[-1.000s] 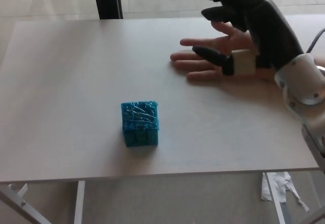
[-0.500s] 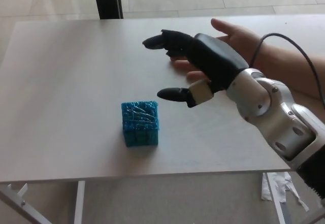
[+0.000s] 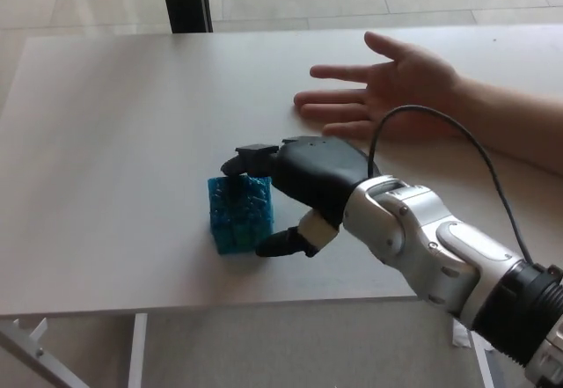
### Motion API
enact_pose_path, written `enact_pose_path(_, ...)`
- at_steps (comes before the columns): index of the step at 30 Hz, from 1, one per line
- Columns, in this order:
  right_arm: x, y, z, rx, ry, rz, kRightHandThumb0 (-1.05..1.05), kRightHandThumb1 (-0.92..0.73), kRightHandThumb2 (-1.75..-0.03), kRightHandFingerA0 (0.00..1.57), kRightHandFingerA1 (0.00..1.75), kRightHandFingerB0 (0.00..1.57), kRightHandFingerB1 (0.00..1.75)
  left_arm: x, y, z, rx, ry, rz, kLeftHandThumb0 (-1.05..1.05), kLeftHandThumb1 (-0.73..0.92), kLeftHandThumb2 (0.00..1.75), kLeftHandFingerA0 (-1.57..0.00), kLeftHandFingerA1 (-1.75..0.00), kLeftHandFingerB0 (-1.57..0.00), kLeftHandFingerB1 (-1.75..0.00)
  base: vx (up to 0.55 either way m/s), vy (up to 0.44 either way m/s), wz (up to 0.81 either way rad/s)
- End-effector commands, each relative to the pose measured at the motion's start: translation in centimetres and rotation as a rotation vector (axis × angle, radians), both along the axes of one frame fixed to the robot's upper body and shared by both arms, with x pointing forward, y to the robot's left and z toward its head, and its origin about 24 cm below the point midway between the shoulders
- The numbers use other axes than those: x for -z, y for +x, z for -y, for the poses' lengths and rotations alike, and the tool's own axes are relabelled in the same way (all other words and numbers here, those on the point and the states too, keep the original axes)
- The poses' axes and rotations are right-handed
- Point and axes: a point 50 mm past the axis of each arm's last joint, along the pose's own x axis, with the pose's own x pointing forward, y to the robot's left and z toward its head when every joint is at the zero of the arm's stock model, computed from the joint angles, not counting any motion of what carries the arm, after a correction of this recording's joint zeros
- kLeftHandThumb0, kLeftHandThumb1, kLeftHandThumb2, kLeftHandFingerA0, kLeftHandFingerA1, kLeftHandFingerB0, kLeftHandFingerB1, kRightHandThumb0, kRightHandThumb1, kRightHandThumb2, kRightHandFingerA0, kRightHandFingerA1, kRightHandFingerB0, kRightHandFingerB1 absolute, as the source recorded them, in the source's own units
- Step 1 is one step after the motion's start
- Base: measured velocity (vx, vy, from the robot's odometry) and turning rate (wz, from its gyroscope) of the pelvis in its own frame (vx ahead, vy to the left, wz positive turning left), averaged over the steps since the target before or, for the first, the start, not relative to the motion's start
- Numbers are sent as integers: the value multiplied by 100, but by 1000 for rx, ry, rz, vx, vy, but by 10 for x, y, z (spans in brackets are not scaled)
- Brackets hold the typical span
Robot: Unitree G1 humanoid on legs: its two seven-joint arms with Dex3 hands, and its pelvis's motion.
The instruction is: The robot uses its right hand to pick up a cube kept in the middle of the desk infront of it and hands it to a person
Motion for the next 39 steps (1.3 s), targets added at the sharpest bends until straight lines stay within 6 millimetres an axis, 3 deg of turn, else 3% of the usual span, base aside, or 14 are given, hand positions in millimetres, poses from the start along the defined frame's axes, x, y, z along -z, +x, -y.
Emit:
enact_pose_path(1,9,-2,-11,-17,-123,91,-84,-50,-77,18,62,19,54,-1,4,1,5,13,29,-57,47,56,-78,-55,-68,-43,0,0,0)
enact_pose_path(2,11,-3,-14,-10,-117,78,-82,-64,-61,14,65,19,54,-1,4,1,1,10,37,-55,48,55,-76,-56,-70,-44,0,0,0)
enact_pose_path(3,11,-3,-15,-8,-120,74,-86,-50,-83,16,64,14,57,-1,5,2,8,12,38,-55,48,56,-77,-58,-71,-44,0,0,0)
enact_pose_path(4,11,-3,-15,-8,-121,77,-85,-65,-61,13,66,17,55,-1,5,2,9,8,47,-56,48,56,-77,-59,-70,-45,0,0,0)
enact_pose_path(5,12,-4,-16,-8,-124,83,-89,-51,-80,14,65,15,57,-1,6,2,2,7,51,-55,47,55,-78,-57,-69,-45,0,0,0)
enact_pose_path(7,13,-4,-17,-6,-135,84,-86,-66,-60,13,68,14,56,-2,6,1,-1,4,55,-55,47,55,-79,-57,-70,-45,0,0,0)
enact_pose_path(11,16,-5,-18,24,-161,103,-87,-67,-61,16,66,10,53,-3,10,2,19,17,38,-56,48,56,-79,-56,-67,-43,0,0,0)
enact_pose_path(13,26,-11,-16,152,-22,206,-75,-62,-59,58,96,27,54,-3,11,2,57,30,8,-60,48,56,-77,-56,-62,-42,0,0,0)
enact_pose_path(14,29,-13,-15,184,12,235,-77,-51,-93,75,124,27,60,-2,12,3,59,30,7,-60,47,56,-78,-56,-63,-42,0,0,0)
enact_pose_path(15,32,-15,-13,214,44,254,-70,-50,-93,109,140,34,63,-1,13,4,75,43,-7,-61,48,56,-80,-56,-62,-41,0,0,0)
enact_pose_path(17,35,-16,-12,236,40,273,-66,-52,-95,115,141,35,64,0,13,6,69,31,0,-59,48,56,-80,-56,-61,-41,0,0,0)
enact_pose_path(18,40,-18,-11,255,43,293,-59,-65,-62,77,175,39,59,1,14,6,55,21,5,-57,48,55,-82,-56,-62,-41,0,0,0)
enact_pose_path(32,63,-31,-3,354,102,295,-38,-69,-64,94,175,54,69,4,17,11,88,14,15,-57,49,55,-79,-57,-62,-42,0,0,0)
enact_pose_path(39,70,-36,-8,349,96,273,-43,-54,-59,118,175,88,71,3,19,12,84,14,36,-56,49,56,-83,-59,-65,-44,0,0,0)
